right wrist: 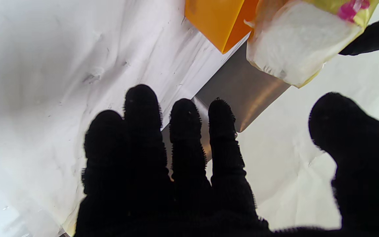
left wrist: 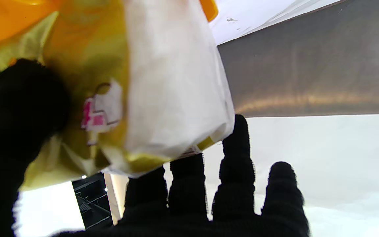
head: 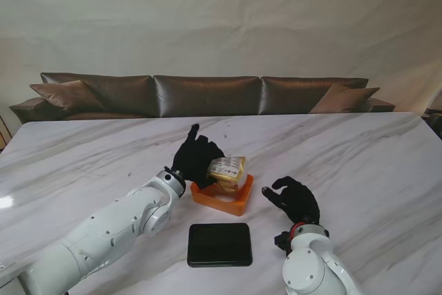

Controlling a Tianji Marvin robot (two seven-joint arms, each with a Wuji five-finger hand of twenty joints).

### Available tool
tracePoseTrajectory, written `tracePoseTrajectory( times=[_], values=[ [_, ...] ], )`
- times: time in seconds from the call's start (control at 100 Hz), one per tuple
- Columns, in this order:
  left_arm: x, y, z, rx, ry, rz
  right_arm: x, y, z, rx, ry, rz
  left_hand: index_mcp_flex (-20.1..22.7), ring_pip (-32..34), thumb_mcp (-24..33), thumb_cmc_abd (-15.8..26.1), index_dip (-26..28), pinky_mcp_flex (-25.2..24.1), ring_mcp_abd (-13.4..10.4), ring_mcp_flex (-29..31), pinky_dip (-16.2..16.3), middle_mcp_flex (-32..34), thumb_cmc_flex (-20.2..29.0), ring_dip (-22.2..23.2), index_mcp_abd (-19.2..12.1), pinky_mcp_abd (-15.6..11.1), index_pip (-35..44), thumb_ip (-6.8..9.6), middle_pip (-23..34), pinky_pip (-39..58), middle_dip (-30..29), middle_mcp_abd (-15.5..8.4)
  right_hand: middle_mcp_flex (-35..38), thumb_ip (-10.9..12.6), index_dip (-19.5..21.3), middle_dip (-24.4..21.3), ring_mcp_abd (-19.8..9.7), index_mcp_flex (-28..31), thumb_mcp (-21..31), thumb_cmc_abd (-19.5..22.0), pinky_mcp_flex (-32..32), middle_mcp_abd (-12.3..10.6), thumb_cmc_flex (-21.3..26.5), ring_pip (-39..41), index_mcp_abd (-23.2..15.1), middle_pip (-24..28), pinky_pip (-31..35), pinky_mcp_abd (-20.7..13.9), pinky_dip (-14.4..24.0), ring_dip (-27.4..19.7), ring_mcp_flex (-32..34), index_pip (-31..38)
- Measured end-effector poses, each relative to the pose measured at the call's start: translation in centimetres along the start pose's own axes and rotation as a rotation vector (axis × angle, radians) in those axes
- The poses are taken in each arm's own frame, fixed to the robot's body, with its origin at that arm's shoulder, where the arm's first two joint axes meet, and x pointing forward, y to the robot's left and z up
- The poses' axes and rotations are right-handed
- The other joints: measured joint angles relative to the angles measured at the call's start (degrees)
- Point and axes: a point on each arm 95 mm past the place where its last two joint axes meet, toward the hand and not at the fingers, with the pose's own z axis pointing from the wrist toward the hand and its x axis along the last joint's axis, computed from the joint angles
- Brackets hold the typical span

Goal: Refill a tissue box and feed the first sheet

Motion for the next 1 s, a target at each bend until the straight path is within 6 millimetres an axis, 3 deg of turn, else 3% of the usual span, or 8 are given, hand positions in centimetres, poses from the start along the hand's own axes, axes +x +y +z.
tracePoseTrajectory(
  times=[0.73, 1.0],
  values=[
    [-0.1, 1.4, 0.1, -0.015, 0.014, -0.04, 0.1, 0.1, -0.1, 0.0, -0.007, -0.008, 0.0, 0.56, 3.46, 0.0, 0.09, -0.01, 0.0, -0.1, 0.13, 0.0, -8.56, 0.0, -1.36, -0.14, 0.58, 0.0, 0.4, -0.75, 0.13, 0.0, -0.69, 0.0, -0.23, 0.0, -0.04, 0.01, 0.0, 0.01, 0.03, 0.0, 0.34, -0.01, 0.0, 0.57, -0.01, -0.02, 0.0, 0.0, 0.0, 0.03],
    [-0.1, 1.8, -0.1, -0.012, 0.014, -0.052, 0.2, 0.1, -0.1, 0.002, -0.008, -0.01, -2.07, 1.2, 3.75, 0.0, 0.14, -1.4, 0.0, -2.33, 0.43, -0.82, -12.47, 0.01, -2.08, -0.2, 0.83, 0.0, 0.74, -1.14, 0.27, 0.0, -0.69, 0.0, -0.37, 0.0, -0.04, 0.01, 0.0, 0.01, 0.05, 0.0, 0.86, -0.01, 0.0, 0.57, -0.02, -0.02, 0.0, 0.0, 0.0, 0.05]
  ],
)
